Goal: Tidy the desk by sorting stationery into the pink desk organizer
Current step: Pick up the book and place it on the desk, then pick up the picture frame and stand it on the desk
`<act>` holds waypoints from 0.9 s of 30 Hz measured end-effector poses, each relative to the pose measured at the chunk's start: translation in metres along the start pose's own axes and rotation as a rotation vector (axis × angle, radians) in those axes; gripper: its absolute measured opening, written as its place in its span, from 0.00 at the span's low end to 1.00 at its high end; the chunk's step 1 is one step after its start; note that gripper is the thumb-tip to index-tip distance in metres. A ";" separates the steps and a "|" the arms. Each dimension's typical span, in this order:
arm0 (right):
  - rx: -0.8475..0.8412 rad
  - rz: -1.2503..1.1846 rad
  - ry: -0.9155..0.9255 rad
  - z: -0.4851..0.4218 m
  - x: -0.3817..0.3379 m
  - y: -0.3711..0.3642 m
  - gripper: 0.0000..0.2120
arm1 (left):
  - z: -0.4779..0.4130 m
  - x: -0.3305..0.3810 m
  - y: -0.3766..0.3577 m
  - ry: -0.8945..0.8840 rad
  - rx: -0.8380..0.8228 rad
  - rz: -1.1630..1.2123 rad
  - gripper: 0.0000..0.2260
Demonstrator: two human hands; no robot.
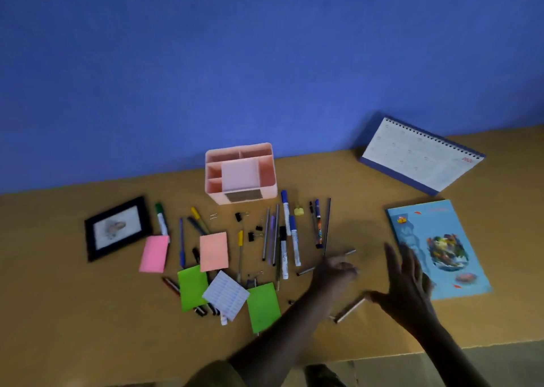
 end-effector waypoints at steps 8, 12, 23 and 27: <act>-0.039 -0.131 0.262 0.011 -0.146 -0.023 0.57 | 0.029 -0.020 0.131 -0.081 0.181 0.203 0.12; -0.011 -0.172 0.456 0.017 -0.217 -0.022 0.51 | 0.043 -0.035 0.198 -0.085 0.234 0.400 0.11; -0.113 -0.040 0.776 0.022 -0.397 -0.049 0.45 | 0.083 -0.074 0.370 -0.104 0.556 0.822 0.07; -0.158 0.009 0.859 0.021 -0.452 -0.061 0.46 | 0.086 -0.082 0.414 -0.119 0.608 0.957 0.07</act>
Point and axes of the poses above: each hand's wrist, its own z-axis away from the middle knuckle, its own y-axis out of the back of the hand, x = y × z, the point moved 8 cm from there along -z, towards the middle knuckle, and after that the axes turned 2 degrees about -y, right-handed, at the moved point
